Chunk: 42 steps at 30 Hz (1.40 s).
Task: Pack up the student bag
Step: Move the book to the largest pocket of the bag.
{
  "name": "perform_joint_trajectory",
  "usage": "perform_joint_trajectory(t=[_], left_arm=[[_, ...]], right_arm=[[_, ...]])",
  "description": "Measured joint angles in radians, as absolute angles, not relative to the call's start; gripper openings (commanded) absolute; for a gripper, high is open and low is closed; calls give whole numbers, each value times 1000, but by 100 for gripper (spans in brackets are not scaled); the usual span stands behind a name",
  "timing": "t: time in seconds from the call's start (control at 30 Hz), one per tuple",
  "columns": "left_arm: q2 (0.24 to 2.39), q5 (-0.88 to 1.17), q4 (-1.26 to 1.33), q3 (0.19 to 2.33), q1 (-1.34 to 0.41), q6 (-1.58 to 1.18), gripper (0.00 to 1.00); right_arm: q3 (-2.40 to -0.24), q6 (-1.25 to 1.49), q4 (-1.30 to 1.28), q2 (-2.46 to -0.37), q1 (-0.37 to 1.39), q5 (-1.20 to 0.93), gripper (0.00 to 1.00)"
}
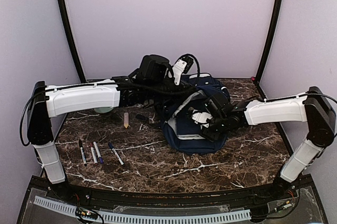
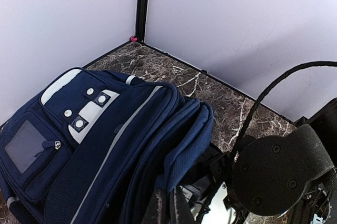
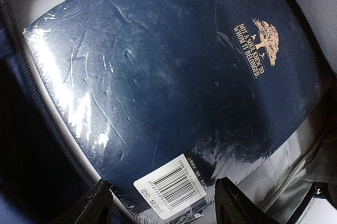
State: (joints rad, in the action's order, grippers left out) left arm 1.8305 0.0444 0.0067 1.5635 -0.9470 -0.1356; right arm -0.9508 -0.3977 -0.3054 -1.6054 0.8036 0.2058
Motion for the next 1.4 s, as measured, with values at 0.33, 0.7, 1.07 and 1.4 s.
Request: perform_joint_trajectory(t=[0.33, 0.7, 1.07, 1.4], left_arm=[[1831, 78, 14, 1563, -946, -162, 0], [1831, 94, 37, 1552, -946, -193, 0], [1831, 97, 59, 1547, -944, -207, 0], [1830, 96, 68, 1539, -944, -208, 0]], right_arm=[[-1000, -392, -157, -1672, 795, 302, 62], [-1002, -450, 38, -1742, 780, 387, 59], [-997, -498, 181, -1790, 778, 435, 55], [-996, -516, 232, -1815, 776, 442, 55]])
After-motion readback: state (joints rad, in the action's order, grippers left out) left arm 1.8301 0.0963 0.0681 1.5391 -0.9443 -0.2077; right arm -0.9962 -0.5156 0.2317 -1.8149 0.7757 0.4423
